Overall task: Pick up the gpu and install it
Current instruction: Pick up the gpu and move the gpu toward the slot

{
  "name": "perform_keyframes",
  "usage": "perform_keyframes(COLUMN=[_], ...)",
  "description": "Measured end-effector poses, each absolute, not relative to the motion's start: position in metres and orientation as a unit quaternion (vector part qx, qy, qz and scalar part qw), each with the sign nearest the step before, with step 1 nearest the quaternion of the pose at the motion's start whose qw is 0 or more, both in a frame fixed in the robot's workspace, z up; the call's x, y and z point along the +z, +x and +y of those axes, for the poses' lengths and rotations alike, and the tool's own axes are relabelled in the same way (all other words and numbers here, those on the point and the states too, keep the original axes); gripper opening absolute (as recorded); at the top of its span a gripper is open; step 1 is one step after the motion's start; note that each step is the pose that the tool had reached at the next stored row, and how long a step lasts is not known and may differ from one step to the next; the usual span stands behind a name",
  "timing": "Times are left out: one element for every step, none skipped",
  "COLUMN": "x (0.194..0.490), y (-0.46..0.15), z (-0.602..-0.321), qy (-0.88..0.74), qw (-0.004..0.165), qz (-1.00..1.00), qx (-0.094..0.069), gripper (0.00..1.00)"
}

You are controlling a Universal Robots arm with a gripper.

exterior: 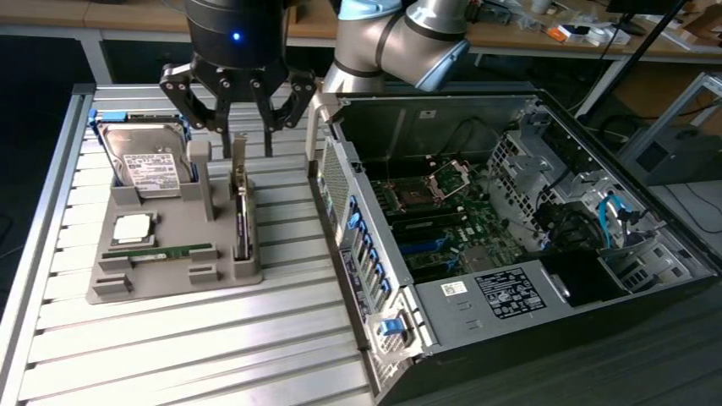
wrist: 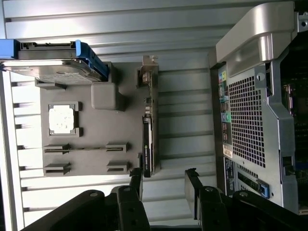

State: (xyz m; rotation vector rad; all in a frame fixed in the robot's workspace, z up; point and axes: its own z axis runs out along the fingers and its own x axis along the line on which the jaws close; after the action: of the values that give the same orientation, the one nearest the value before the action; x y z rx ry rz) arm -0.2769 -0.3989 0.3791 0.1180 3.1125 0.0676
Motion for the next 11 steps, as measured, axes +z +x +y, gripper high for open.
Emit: perform_keyframes(x=[0.3786, 0.3783, 0.3777, 0.3772, 0.3769, 0.3767, 0.3765, 0.3762, 0.3759, 0.3756, 0.3755], y=[-0.2771, -0.2772, -0.2772, -0.2773, -0.2773, -0.2773, -0.2773, -0.2774, -0.2774, -0.2774, -0.2774], z=[-0.3989, -0.3989, -0.3989, -0.3989, -0.3989, -0.3989, -0.3989, -0.3988, -0.3987, -0.3986, -0.3985], qy=[0.038, 0.038, 0.038, 0.038, 0.038, 0.038, 0.038, 0.038, 0.038, 0.038, 0.038], qw=[0.013, 0.013, 0.013, 0.013, 0.013, 0.013, 0.013, 0.013, 0.013, 0.013, 0.013], qz=[0.999, 0.999, 0.999, 0.999, 0.999, 0.999, 0.999, 0.999, 0.999, 0.999, 0.999], qx=[0.022, 0.022, 0.022, 0.022, 0.022, 0.022, 0.022, 0.022, 0.022, 0.022, 0.022], gripper=[0.48, 0.48, 0.48, 0.48, 0.48, 0.48, 0.48, 0.48, 0.48, 0.48, 0.48])
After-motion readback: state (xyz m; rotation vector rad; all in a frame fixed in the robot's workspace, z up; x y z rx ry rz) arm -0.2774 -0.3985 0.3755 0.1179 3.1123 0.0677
